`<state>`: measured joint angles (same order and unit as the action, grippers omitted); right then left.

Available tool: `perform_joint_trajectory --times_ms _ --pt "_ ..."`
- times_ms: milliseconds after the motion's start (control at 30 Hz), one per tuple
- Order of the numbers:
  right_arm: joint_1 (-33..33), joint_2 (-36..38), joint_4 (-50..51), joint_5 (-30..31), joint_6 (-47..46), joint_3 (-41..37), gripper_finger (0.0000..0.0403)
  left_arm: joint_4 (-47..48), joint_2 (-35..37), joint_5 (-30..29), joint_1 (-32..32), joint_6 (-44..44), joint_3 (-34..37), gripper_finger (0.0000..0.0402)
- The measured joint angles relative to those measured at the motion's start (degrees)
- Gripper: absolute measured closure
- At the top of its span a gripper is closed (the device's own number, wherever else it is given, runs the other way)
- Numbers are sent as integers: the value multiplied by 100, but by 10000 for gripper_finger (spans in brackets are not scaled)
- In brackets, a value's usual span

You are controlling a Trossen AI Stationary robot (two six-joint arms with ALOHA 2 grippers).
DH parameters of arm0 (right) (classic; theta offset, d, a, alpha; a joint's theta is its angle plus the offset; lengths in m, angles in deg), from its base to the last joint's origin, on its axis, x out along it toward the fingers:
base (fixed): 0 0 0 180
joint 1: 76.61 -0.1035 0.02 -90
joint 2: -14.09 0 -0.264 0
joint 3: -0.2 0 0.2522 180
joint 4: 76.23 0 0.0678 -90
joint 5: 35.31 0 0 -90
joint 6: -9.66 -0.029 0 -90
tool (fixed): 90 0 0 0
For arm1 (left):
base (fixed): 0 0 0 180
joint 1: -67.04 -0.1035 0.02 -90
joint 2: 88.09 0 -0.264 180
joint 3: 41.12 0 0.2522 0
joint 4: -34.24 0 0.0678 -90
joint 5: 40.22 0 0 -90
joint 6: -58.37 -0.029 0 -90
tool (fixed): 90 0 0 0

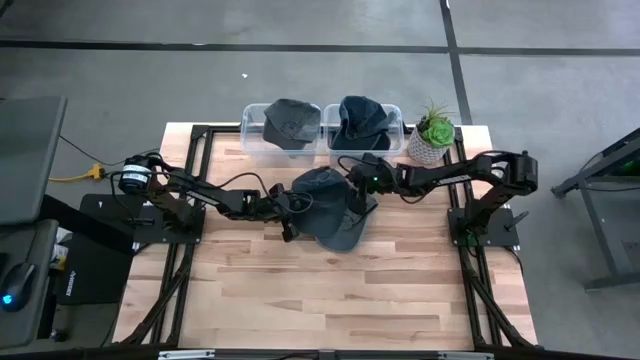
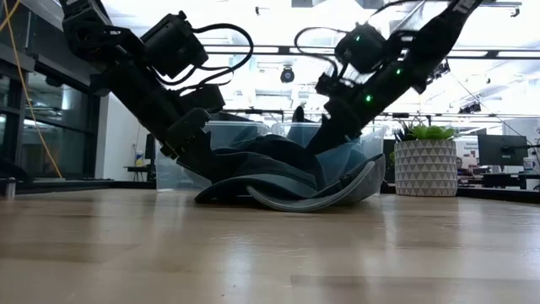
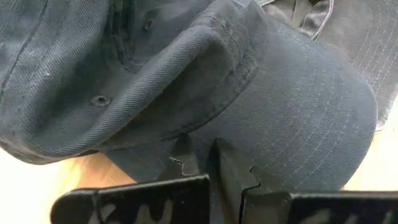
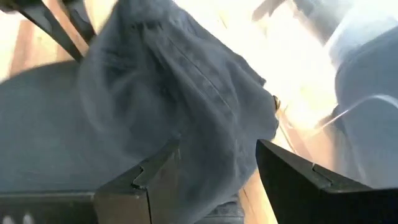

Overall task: Pick & Place hat
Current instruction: Put the blue cap into the right transparent bin

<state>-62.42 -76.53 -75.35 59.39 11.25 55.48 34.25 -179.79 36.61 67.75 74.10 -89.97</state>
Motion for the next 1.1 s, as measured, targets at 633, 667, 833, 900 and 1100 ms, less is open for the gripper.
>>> perform_joint_trajectory --times_ms 633,667,833,900,1100 --pt "-128 -1586 -1569 -854 -479 632 198 15 -2 39 2 2 7 402" --pt "-156 -1620 -1565 -871 -525 638 198 15 -2 39 2 2 7 402" --pt "-295 -1632 -1486 -921 -589 645 198 17 -4 44 4 4 7 402" --pt "-345 -1632 -1475 -936 -589 645 199 17 -7 56 7 2 7 402" --pt "-410 -1632 -1460 -935 -896 645 220 17 -7 63 7 4 9 402"
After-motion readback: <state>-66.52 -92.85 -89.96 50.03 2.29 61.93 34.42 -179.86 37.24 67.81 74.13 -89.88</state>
